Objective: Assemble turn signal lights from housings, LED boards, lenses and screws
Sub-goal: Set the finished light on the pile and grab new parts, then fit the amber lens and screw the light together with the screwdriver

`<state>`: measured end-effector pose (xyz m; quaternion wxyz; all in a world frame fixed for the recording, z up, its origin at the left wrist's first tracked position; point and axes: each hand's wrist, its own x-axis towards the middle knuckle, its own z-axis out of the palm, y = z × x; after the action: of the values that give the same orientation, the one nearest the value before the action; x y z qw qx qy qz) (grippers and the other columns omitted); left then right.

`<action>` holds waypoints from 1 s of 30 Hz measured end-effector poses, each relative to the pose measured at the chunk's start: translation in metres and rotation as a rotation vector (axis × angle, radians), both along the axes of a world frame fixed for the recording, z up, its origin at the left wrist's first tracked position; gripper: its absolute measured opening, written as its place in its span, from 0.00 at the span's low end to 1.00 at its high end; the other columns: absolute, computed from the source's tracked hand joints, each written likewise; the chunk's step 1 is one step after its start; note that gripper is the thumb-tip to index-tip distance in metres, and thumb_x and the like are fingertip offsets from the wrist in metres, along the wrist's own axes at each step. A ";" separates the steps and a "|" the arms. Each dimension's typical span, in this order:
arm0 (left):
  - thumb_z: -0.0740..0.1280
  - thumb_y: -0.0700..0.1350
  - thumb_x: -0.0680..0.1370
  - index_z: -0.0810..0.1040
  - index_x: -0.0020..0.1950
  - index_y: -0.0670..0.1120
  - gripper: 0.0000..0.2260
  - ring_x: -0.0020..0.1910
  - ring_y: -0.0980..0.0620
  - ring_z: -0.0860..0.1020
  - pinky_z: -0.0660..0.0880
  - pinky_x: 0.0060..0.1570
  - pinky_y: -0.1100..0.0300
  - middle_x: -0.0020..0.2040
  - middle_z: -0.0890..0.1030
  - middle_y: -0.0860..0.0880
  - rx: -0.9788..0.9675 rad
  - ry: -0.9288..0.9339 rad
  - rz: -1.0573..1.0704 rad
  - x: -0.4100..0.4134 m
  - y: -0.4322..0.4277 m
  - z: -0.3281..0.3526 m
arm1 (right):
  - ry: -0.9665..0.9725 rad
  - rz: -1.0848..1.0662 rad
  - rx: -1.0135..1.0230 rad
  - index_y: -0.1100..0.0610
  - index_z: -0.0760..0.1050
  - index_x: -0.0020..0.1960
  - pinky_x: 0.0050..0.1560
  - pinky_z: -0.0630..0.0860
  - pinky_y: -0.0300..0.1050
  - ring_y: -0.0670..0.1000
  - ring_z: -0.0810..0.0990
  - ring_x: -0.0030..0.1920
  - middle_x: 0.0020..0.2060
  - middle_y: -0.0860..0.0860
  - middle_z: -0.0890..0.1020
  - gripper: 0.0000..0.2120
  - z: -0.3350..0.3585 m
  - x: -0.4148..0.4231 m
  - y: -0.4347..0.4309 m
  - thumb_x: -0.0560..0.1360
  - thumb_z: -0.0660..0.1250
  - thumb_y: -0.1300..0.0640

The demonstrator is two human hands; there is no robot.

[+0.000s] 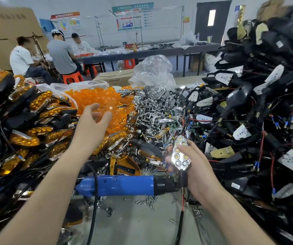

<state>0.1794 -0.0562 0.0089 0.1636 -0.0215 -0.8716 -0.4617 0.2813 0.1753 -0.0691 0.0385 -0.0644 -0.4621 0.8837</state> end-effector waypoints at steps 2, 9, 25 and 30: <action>0.69 0.55 0.78 0.66 0.75 0.51 0.27 0.58 0.52 0.79 0.75 0.62 0.52 0.64 0.78 0.49 0.380 -0.028 -0.067 0.029 0.005 -0.002 | 0.005 0.029 -0.049 0.59 0.74 0.58 0.29 0.76 0.44 0.53 0.81 0.35 0.44 0.56 0.83 0.07 0.001 -0.001 -0.001 0.82 0.61 0.59; 0.73 0.59 0.68 0.79 0.57 0.49 0.22 0.49 0.47 0.85 0.82 0.51 0.57 0.49 0.85 0.49 0.802 -0.049 -0.284 0.099 0.063 -0.050 | 0.040 0.065 -0.061 0.61 0.73 0.70 0.41 0.77 0.45 0.52 0.84 0.44 0.51 0.57 0.84 0.30 0.003 -0.001 -0.003 0.70 0.68 0.50; 0.71 0.49 0.74 0.80 0.53 0.60 0.08 0.55 0.54 0.83 0.79 0.60 0.56 0.55 0.84 0.52 0.619 -0.074 -0.529 0.114 0.079 -0.071 | 0.148 0.101 -0.093 0.53 0.80 0.67 0.52 0.82 0.48 0.57 0.85 0.58 0.54 0.56 0.85 0.23 0.010 0.005 -0.001 0.72 0.73 0.52; 0.71 0.55 0.72 0.79 0.54 0.60 0.11 0.54 0.53 0.83 0.79 0.59 0.54 0.54 0.84 0.53 0.593 -0.065 -0.555 0.116 0.079 -0.070 | 0.167 0.098 -0.102 0.48 0.82 0.65 0.49 0.82 0.49 0.55 0.85 0.58 0.54 0.53 0.85 0.19 0.010 0.006 0.000 0.74 0.73 0.53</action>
<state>0.2959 0.0229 -0.0607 0.0040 -0.1932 -0.6664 -0.7202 0.2874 0.1752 -0.0589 0.0305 0.0304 -0.4144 0.9091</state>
